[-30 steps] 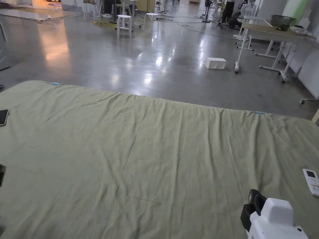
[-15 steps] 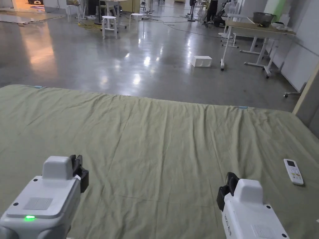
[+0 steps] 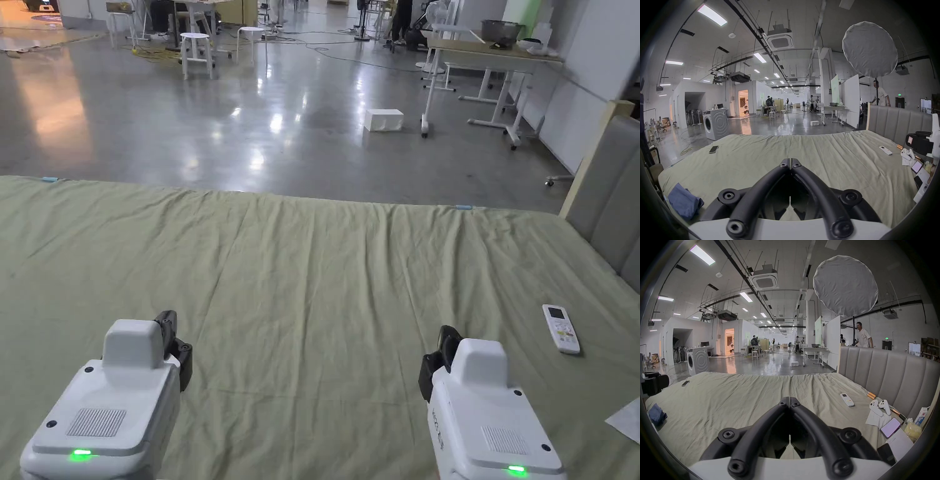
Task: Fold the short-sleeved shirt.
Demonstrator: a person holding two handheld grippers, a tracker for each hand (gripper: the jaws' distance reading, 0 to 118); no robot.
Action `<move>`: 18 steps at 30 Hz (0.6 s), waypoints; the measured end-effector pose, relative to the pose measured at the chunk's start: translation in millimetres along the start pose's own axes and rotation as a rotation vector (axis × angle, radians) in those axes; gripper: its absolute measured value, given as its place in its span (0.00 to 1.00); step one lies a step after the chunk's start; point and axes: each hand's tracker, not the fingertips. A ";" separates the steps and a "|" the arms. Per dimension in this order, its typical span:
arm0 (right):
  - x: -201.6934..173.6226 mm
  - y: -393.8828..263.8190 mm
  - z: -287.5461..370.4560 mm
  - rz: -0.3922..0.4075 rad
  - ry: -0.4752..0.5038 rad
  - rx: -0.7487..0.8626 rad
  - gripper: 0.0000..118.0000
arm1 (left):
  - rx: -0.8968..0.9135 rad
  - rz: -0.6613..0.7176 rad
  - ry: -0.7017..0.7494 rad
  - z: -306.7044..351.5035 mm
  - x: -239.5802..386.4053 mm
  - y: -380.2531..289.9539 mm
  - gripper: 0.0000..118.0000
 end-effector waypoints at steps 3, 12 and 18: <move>-0.6 0.1 -0.3 -0.015 0.008 -0.010 0.00 | 0.005 -0.010 0.002 -0.6 -1.2 2.0 0.00; -3.3 4.5 -4.6 0.007 0.009 -0.003 0.00 | -0.010 -0.010 0.014 -5.0 -1.8 4.9 0.00; -4.2 4.0 -4.3 0.021 0.011 0.003 0.37 | -0.003 0.017 0.028 -7.1 -4.4 8.3 0.22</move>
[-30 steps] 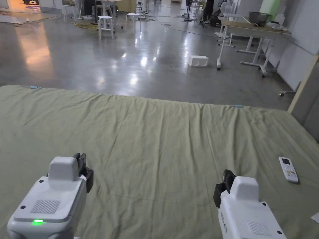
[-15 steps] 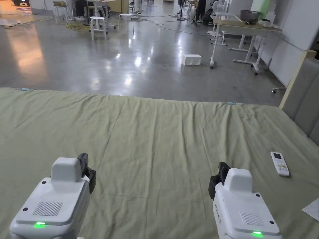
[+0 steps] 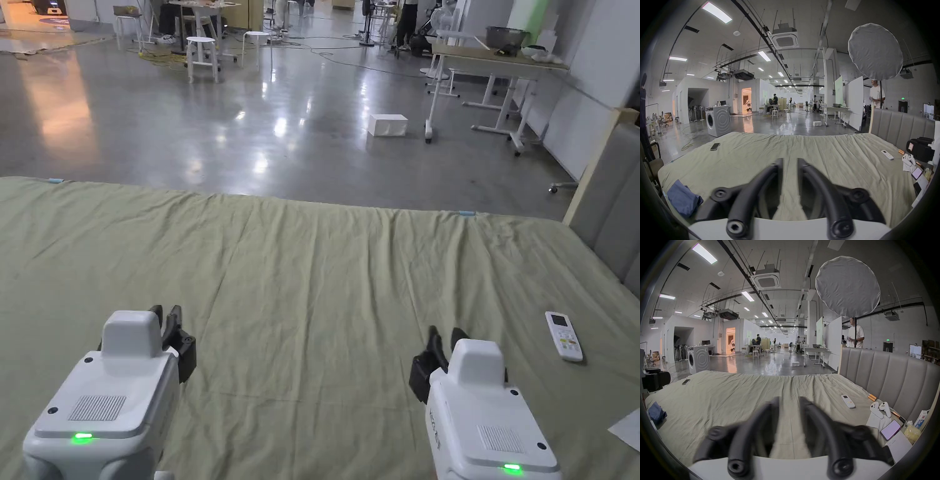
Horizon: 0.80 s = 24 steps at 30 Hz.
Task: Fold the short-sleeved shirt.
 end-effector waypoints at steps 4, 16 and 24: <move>-1.0 0.0 0.3 -0.005 0.010 0.002 0.71 | 0.005 0.007 -0.002 0.2 -0.6 1.1 0.50; -0.6 4.5 0.9 -0.020 -0.010 0.024 0.99 | 0.036 -0.017 -0.006 3.0 4.5 1.3 0.85; 0.2 10.5 0.6 -0.020 0.016 0.047 1.00 | 0.029 -0.001 -0.006 1.5 1.1 0.3 0.94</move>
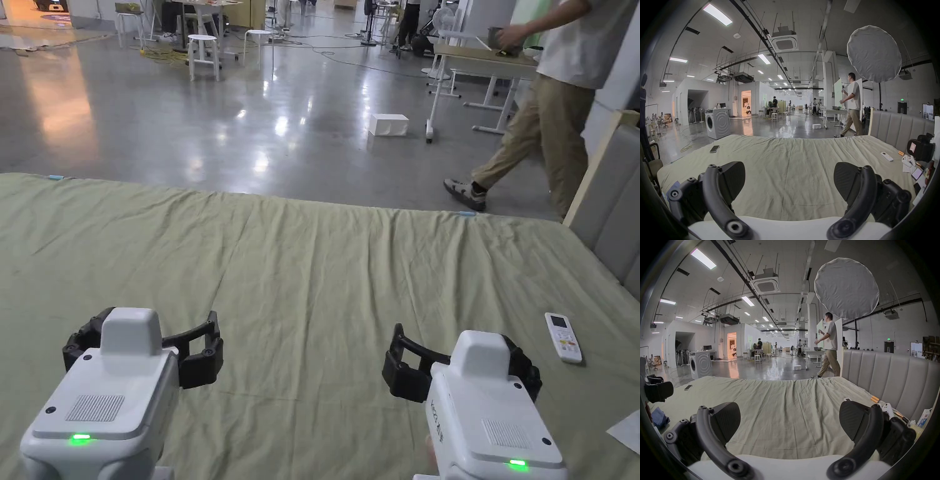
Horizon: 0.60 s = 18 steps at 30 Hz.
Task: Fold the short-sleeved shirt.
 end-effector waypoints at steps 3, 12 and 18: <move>1.9 1.5 -2.3 -0.056 0.034 -0.024 1.00 | 0.003 0.010 -0.010 0.0 -2.2 0.1 0.95; 0.3 11.7 -11.7 -0.183 0.019 -0.198 1.00 | 0.030 0.007 -0.023 -1.0 -5.4 -1.0 0.96; 9.4 20.4 -20.4 -0.286 0.037 -0.271 1.00 | -0.004 0.026 -0.038 -3.0 -5.9 0.4 0.96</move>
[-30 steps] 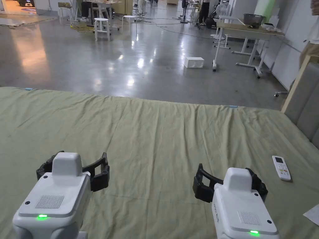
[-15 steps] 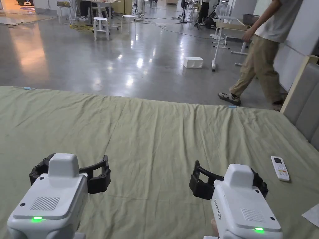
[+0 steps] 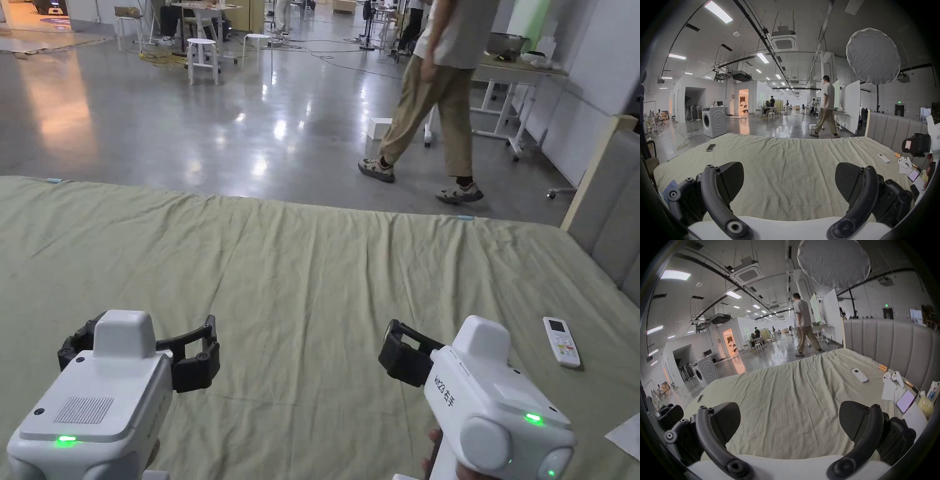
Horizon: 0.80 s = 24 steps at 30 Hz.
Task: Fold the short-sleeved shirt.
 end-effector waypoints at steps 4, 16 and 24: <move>2.4 5.2 -4.0 -0.052 -0.036 -0.051 1.00 | -0.009 0.008 -0.009 -0.3 -0.4 -0.8 0.96; 3.6 -6.9 -9.8 -0.002 -0.063 -0.085 1.00 | -0.024 0.010 -0.027 -2.1 -6.0 0.7 0.96; 1.5 -11.6 -14.2 0.022 -0.055 -0.118 1.00 | -0.021 -0.005 -0.030 -1.7 -8.0 3.2 0.96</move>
